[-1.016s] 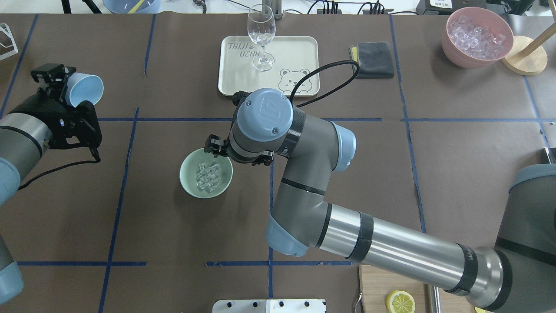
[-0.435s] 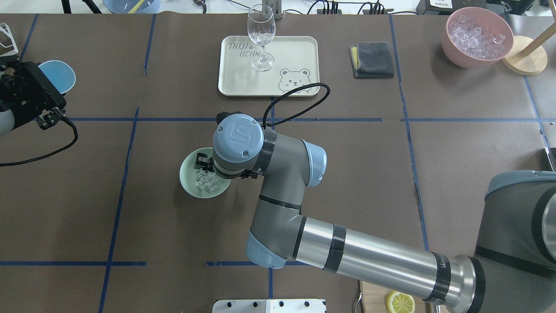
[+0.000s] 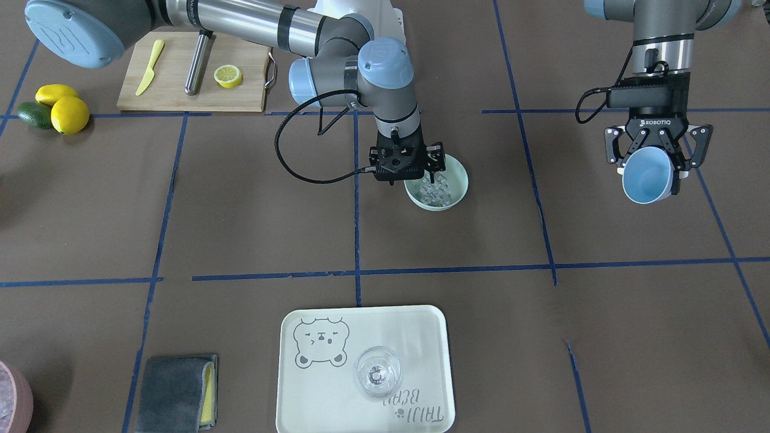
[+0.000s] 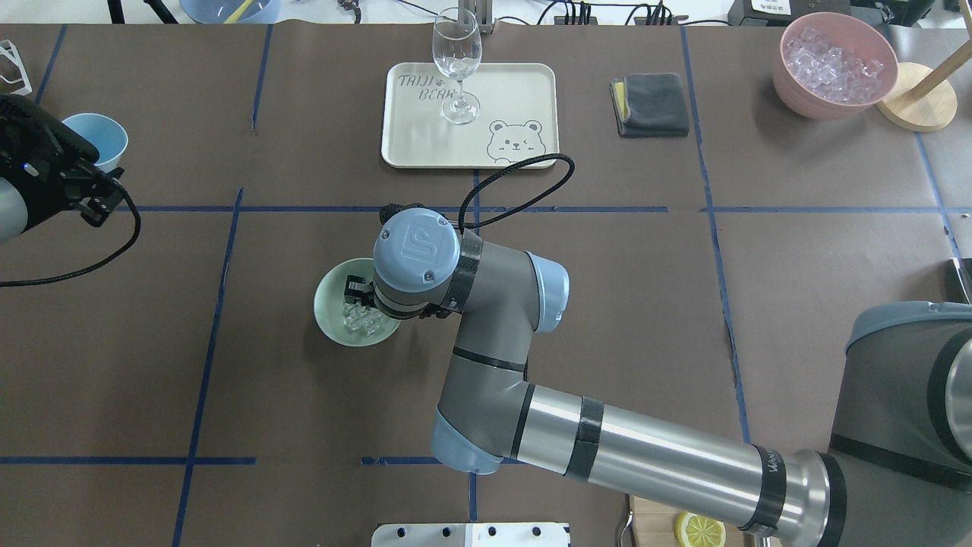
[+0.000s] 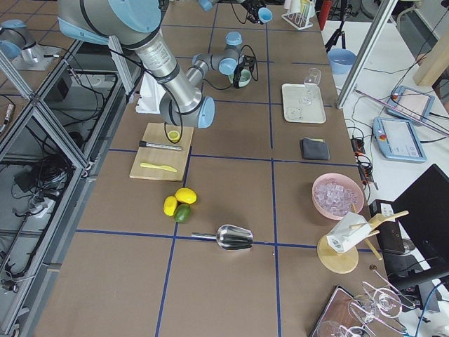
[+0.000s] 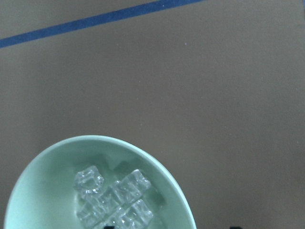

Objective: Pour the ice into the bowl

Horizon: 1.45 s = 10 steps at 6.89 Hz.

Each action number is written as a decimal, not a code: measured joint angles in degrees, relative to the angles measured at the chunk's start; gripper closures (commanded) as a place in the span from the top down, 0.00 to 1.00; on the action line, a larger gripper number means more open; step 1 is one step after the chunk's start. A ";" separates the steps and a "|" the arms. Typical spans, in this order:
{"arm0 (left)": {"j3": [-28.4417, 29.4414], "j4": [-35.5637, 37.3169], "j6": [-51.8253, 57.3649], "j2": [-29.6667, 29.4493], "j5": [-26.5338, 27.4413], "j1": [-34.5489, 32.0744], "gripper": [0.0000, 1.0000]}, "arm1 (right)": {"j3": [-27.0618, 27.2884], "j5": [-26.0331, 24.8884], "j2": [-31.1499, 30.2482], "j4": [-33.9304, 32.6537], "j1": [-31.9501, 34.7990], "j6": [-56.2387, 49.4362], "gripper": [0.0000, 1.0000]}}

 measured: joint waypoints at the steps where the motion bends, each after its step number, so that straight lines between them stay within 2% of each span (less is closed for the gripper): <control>1: 0.53 0.00 -1.90 0.06 -0.76 -0.03 0.00 | -0.06 0.00 -0.17 -0.02 -0.28 -0.03 0.27; 2: 0.76 0.00 -2.59 0.10 -1.04 -0.04 0.00 | -0.09 0.00 -0.24 -0.04 -0.49 -0.08 0.00; 4: 1.60 -0.18 -4.78 -0.14 -1.24 -0.04 0.00 | -0.01 0.04 -0.31 -0.01 -0.52 -1.58 0.00; 6: 4.82 -5.10 -11.86 -0.27 -1.34 -0.04 0.00 | 0.09 0.18 -0.30 -0.01 0.16 -4.45 0.00; 8: 10.70 -17.80 -18.39 2.68 -1.11 -0.04 0.00 | 1.03 1.49 -0.10 -0.22 1.79 -5.10 0.00; 10: 14.57 -30.34 -26.41 7.24 -0.32 0.13 0.00 | 3.79 7.45 -0.57 -2.02 5.93 -5.11 0.00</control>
